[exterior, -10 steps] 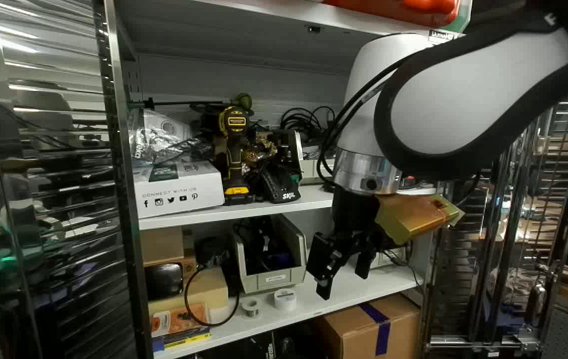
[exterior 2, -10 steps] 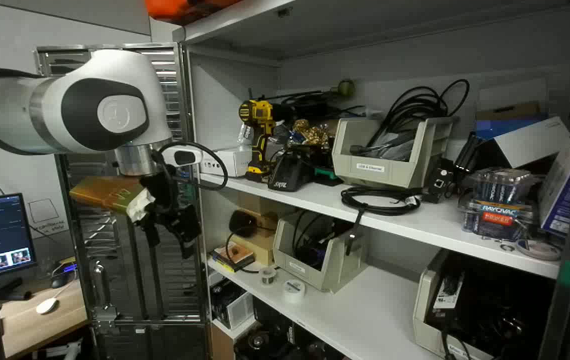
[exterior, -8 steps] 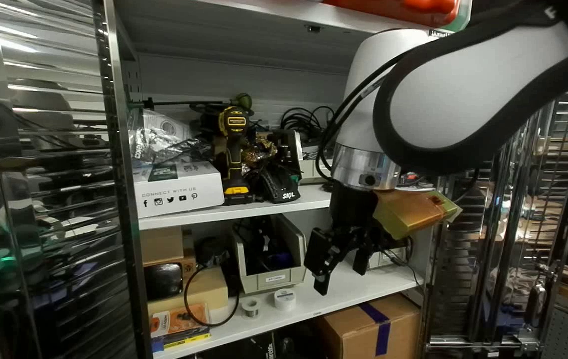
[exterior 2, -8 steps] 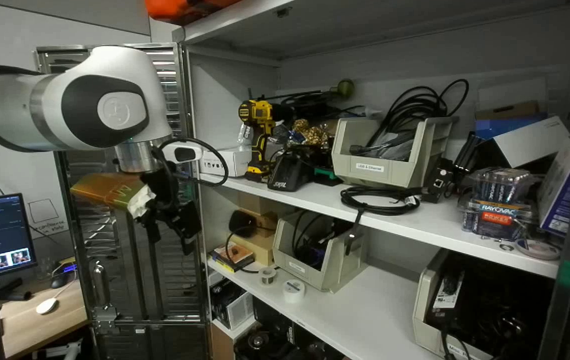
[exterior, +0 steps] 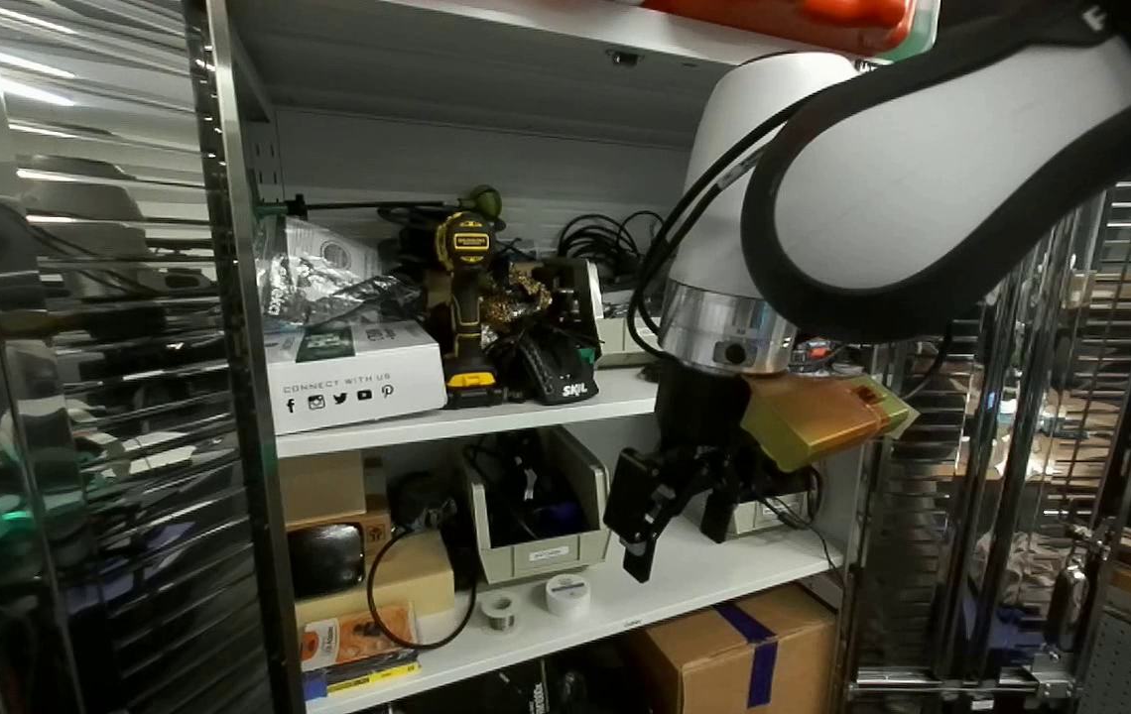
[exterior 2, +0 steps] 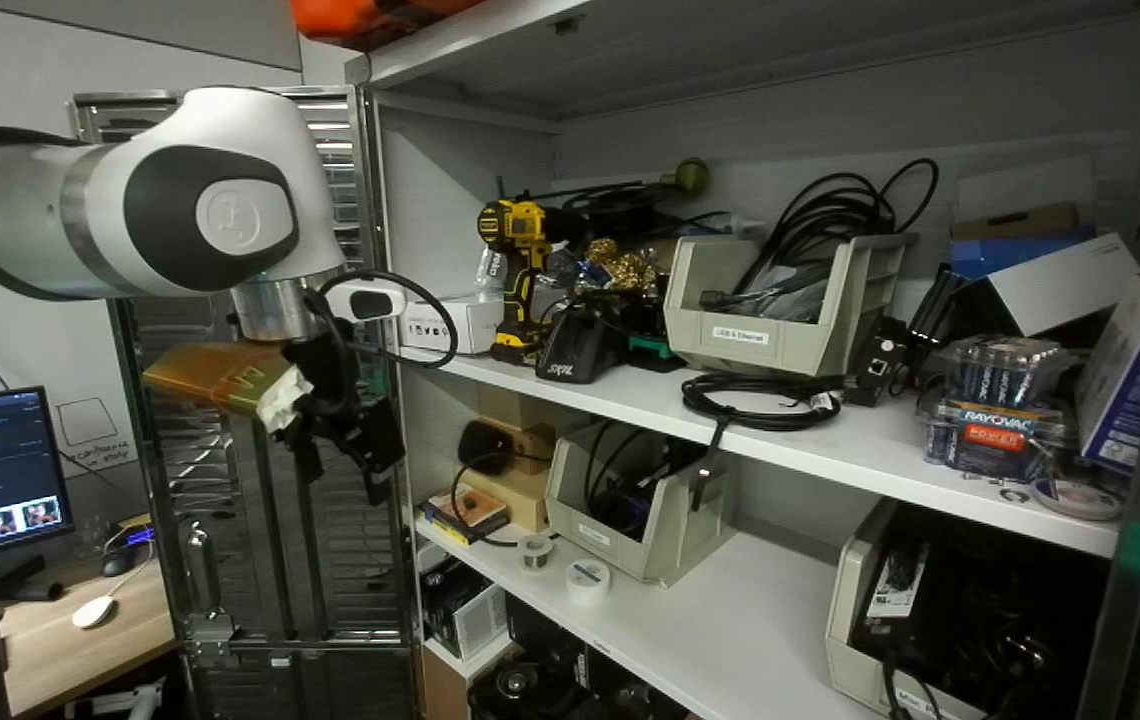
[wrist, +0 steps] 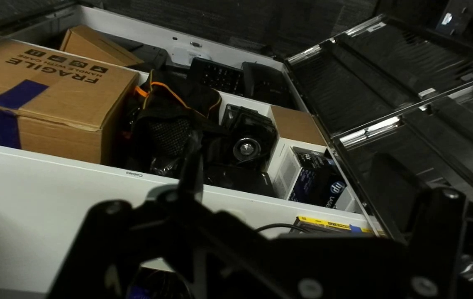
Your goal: Put the black cable into the compartment.
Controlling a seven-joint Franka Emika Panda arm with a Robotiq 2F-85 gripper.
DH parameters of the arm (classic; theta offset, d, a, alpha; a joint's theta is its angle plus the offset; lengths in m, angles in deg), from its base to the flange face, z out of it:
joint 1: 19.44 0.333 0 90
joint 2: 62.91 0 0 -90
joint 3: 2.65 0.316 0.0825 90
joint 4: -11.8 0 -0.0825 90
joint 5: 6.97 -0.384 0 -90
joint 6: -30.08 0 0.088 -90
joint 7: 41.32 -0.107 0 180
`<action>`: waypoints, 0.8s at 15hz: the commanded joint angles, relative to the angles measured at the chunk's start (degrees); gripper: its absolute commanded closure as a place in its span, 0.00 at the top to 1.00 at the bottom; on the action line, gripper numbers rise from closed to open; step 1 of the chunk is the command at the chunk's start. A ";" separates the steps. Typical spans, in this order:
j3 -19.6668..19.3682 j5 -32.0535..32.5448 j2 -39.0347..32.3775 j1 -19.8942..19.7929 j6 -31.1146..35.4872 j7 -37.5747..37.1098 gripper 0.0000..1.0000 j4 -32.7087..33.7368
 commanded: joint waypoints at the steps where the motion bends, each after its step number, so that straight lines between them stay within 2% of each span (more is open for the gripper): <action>1: -1.74 0.95 -1.21 -0.50 0.66 0.01 1.00 1.56; 7: -6.11 8.24 -2.61 -6.66 2.69 -3.39 1.00 7.50; 12: -9.17 13.50 -9.12 -11.75 6.57 -9.73 1.00 16.03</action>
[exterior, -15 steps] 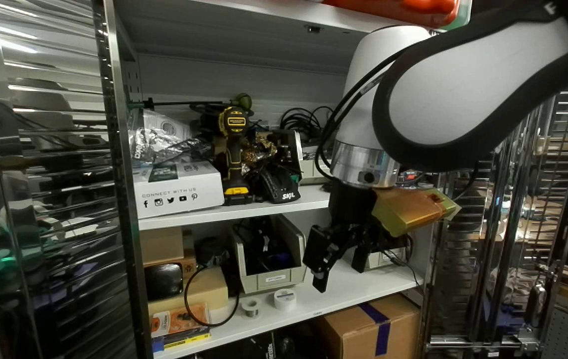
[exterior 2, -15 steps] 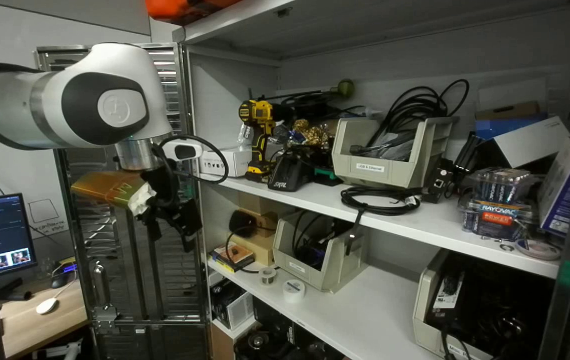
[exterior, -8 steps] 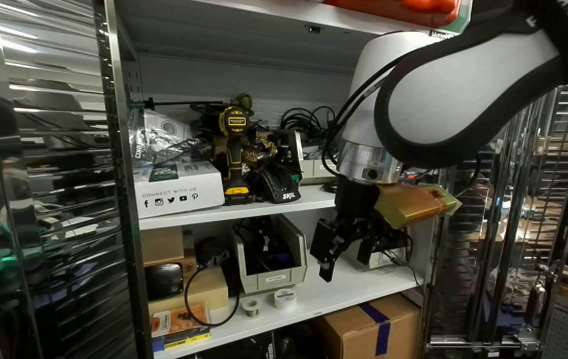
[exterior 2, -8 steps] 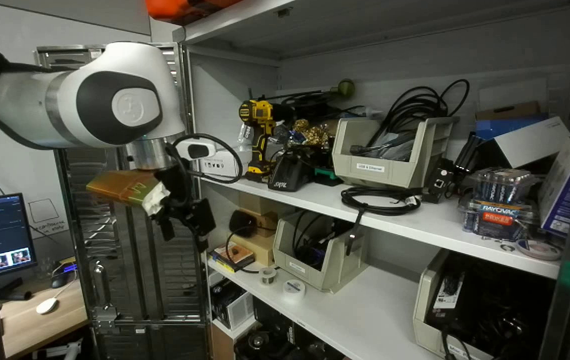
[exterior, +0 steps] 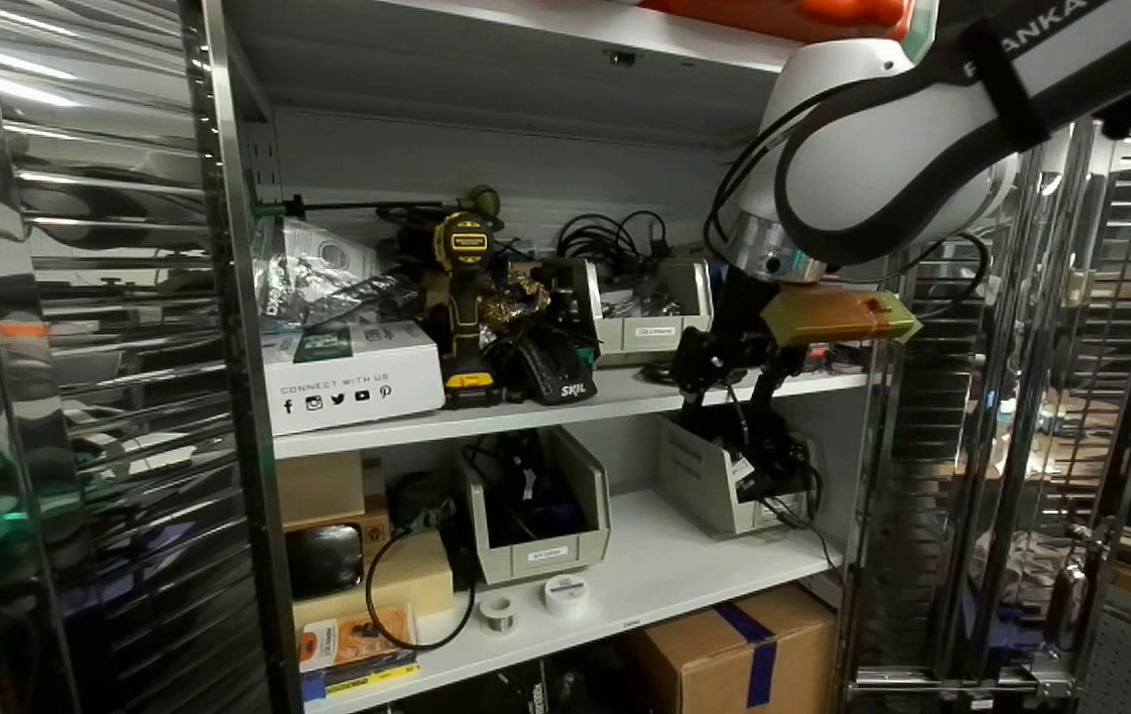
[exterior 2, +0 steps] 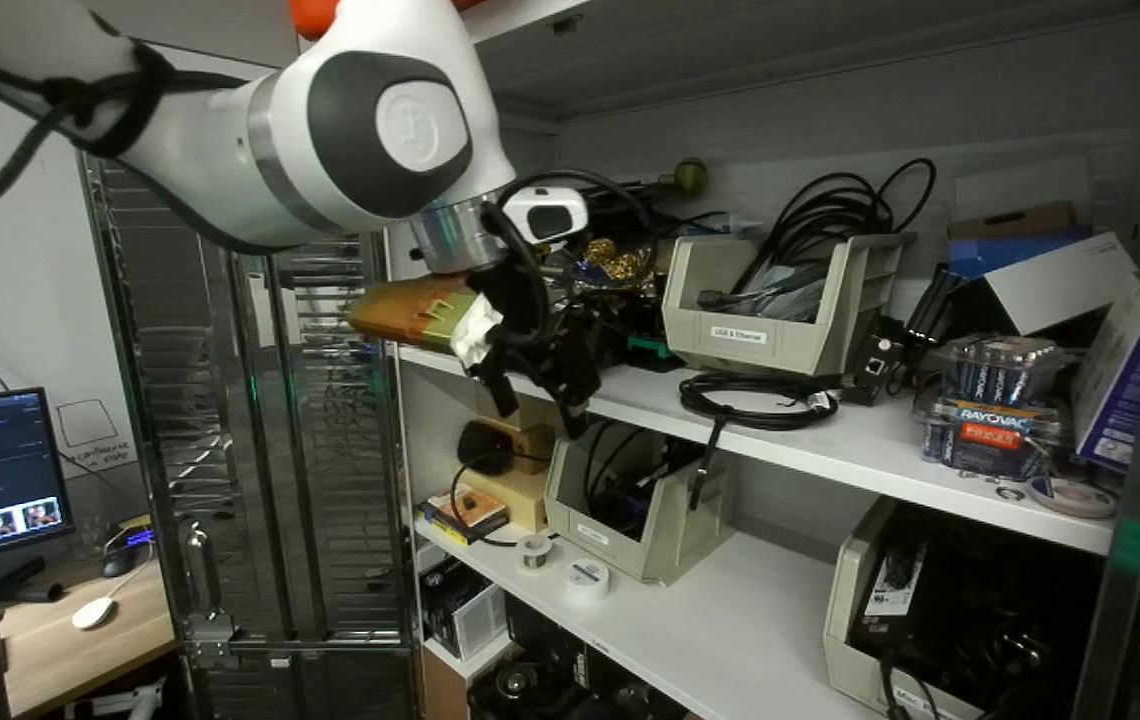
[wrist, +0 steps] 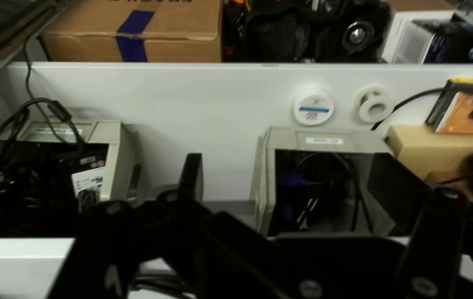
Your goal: Put the black cable into the compartment.
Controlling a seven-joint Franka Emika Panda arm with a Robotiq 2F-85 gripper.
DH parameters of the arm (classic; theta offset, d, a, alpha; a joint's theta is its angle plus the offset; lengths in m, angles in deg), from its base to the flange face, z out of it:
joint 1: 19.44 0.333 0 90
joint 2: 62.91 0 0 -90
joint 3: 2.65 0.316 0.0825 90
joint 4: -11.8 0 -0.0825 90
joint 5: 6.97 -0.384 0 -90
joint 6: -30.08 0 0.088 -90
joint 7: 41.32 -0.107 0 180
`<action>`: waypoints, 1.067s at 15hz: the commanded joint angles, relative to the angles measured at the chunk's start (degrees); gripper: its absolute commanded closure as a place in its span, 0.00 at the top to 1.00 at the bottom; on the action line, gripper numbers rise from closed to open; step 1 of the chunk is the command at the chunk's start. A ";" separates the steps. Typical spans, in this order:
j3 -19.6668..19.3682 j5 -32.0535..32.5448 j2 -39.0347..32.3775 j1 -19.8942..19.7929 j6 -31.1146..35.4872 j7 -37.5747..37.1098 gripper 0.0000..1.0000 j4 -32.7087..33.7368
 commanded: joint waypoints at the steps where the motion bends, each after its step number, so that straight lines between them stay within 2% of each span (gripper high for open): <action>1: -1.12 5.87 -7.36 -2.92 2.97 -7.77 1.00 8.60; 3: -1.93 10.05 -10.88 -3.73 2.50 -13.47 1.00 13.29; 6: -3.71 13.54 -14.47 -2.74 -0.65 -22.60 1.00 19.70; 12: -6.82 11.07 -18.47 -1.26 -5.05 -32.62 1.00 26.36; 16: -8.85 10.63 -21.19 -1.38 -3.93 -36.92 1.00 27.23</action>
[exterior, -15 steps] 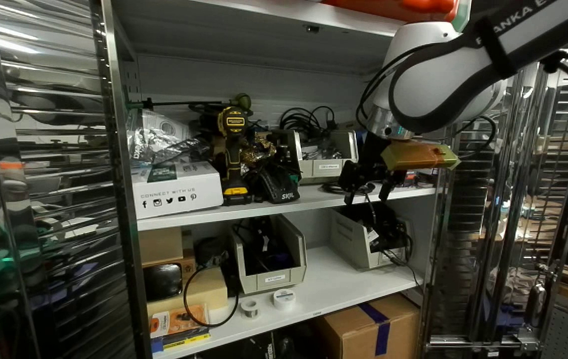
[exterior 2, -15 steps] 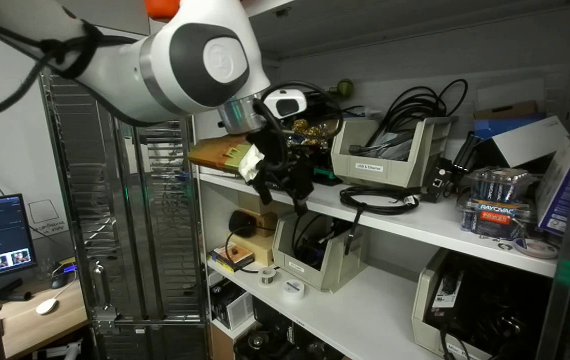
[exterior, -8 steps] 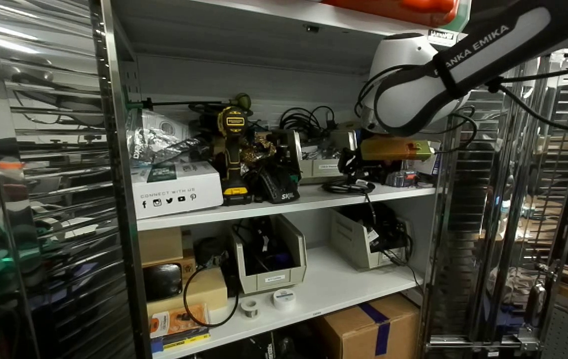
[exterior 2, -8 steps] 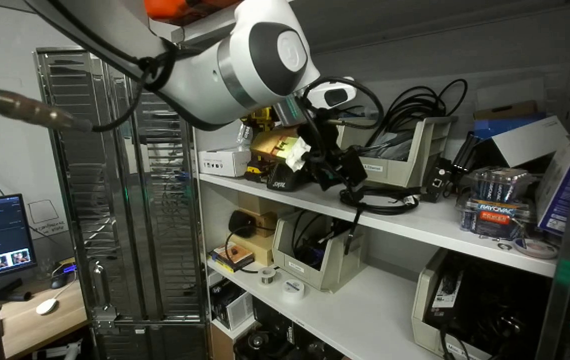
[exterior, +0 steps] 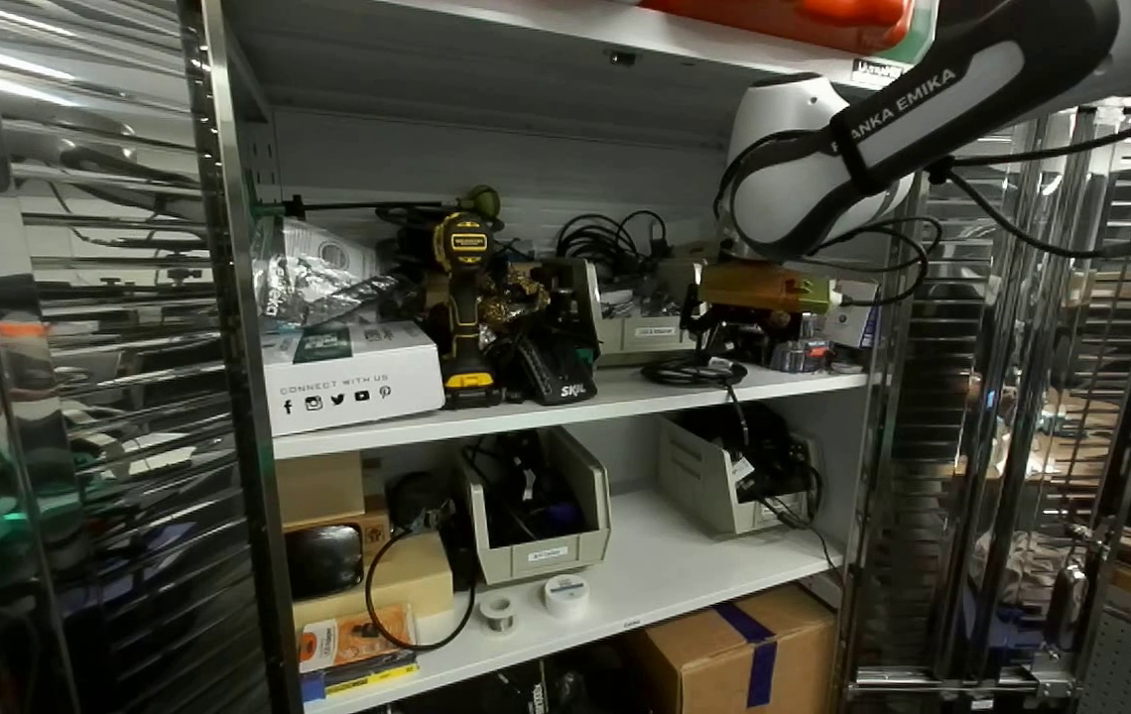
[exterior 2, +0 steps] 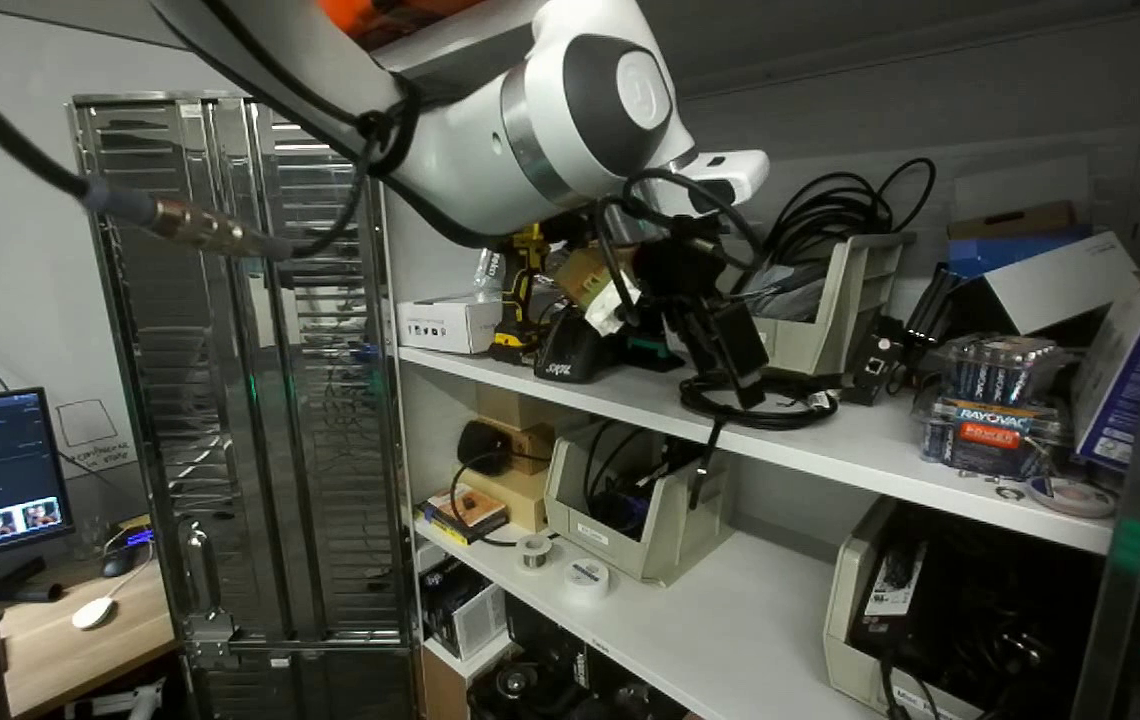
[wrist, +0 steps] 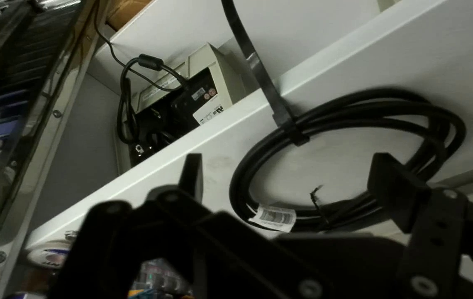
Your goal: Put the black cable into the compartment.
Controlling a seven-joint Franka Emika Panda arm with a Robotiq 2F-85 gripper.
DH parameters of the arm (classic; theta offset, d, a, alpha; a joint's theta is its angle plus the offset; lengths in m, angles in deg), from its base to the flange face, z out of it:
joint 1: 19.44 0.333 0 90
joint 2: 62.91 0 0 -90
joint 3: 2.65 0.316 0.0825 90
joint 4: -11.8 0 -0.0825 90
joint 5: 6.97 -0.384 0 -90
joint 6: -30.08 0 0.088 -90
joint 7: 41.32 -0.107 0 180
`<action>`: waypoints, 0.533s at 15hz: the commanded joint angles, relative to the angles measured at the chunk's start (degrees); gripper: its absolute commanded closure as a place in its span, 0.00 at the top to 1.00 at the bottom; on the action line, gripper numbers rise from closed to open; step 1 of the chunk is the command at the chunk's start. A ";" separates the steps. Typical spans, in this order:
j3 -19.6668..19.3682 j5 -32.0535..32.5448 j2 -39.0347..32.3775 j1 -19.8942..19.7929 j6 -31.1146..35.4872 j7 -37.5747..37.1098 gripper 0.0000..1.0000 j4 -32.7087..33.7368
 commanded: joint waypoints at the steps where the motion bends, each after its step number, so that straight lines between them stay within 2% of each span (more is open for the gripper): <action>1: -2.50 -0.95 -3.68 1.10 0.63 -3.73 1.00 3.33; 7: -2.97 -5.74 -7.03 1.63 -0.02 -2.21 1.00 5.62; 8: -2.87 -6.84 -7.26 1.71 -0.15 -1.68 0.92 5.89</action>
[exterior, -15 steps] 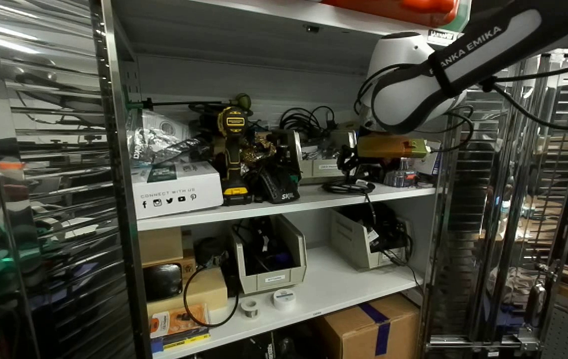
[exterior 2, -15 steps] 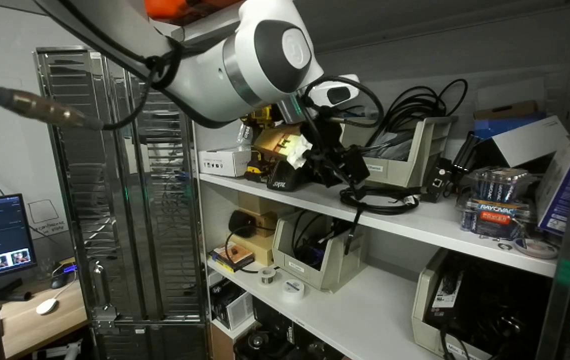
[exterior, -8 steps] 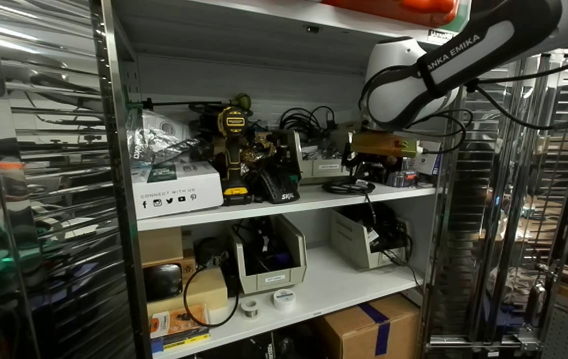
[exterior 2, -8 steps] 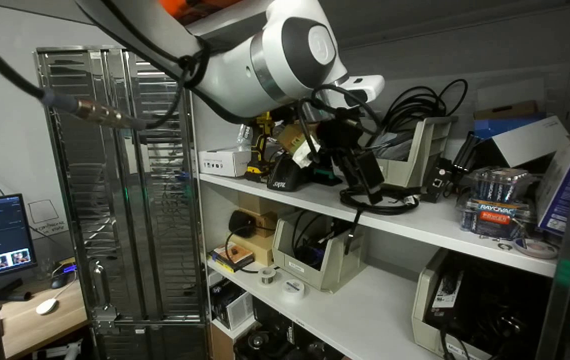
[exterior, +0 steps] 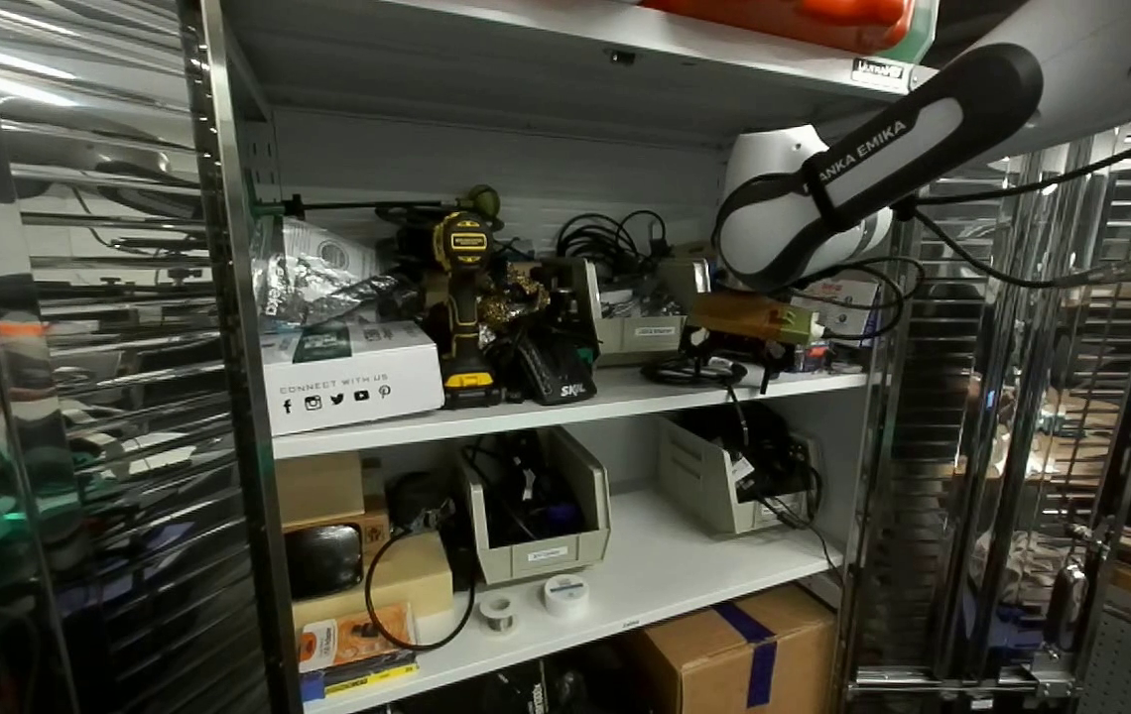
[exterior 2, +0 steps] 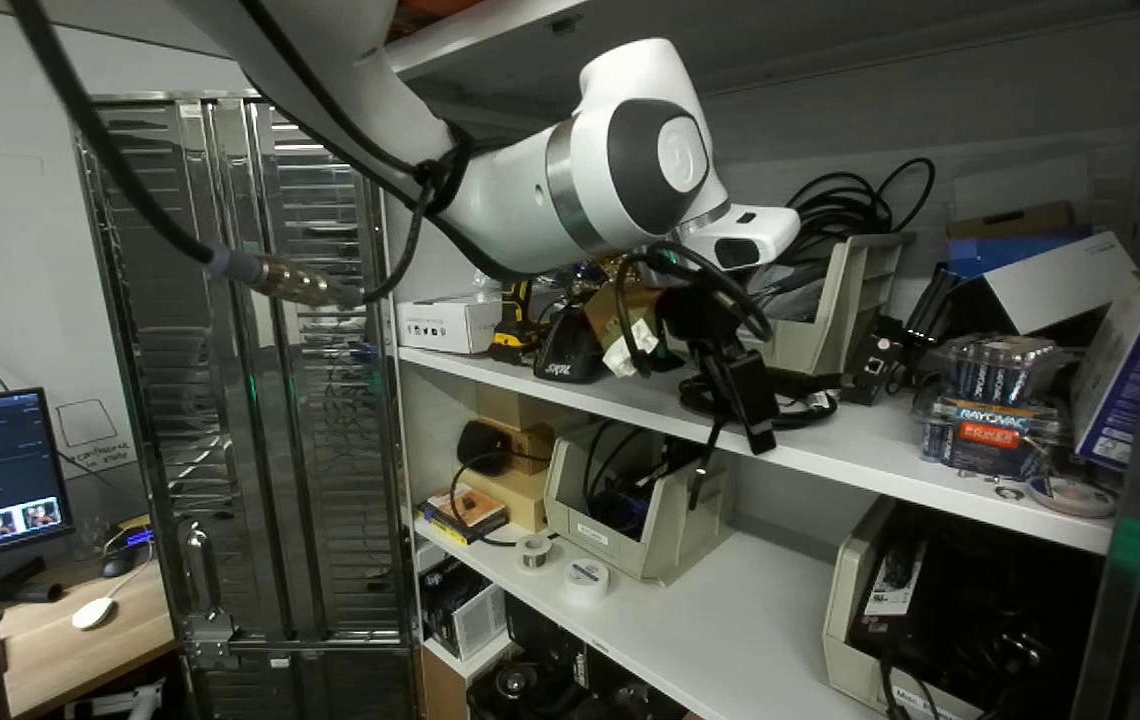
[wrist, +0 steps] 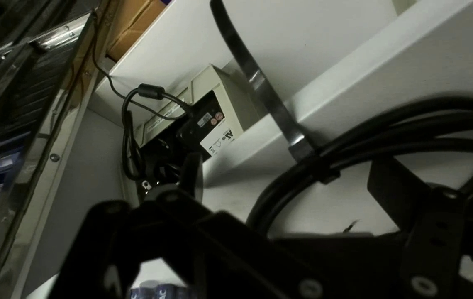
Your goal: Put the black cable into the compartment.
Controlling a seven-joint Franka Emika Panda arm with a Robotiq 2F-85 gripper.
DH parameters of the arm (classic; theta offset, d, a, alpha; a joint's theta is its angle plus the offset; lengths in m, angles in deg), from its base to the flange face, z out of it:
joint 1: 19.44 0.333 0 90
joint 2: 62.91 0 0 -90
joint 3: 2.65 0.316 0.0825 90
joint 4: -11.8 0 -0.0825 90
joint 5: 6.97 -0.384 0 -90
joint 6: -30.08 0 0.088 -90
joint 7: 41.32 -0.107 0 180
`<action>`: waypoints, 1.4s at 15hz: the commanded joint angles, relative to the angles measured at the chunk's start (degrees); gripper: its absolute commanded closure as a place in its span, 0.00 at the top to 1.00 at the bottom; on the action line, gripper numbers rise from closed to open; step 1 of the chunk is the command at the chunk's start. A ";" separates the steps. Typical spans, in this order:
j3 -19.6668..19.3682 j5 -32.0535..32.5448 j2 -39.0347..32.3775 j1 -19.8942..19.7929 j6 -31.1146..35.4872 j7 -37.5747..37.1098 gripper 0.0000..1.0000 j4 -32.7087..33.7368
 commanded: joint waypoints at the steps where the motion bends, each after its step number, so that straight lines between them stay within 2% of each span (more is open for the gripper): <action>1: -0.81 -4.17 -1.59 1.41 -1.12 1.63 0.73 3.29; 7: -0.40 -5.74 -0.76 1.77 -7.43 3.60 0.29 4.46; 10: -0.31 -3.34 -0.24 2.89 -9.97 4.40 0.08 4.93; 11: -0.20 -2.77 -0.06 3.37 -10.45 4.85 0.11 4.90; 13: 0.10 -1.16 0.75 4.49 -11.52 6.27 0.01 3.96; 15: 0.51 -0.19 2.16 5.83 -11.83 7.19 0.05 2.94; 17: 0.75 2.93 4.33 7.41 -11.36 7.42 0.05 1.06; 21: 1.31 12.43 9.60 9.58 -10.18 4.79 0.05 -2.20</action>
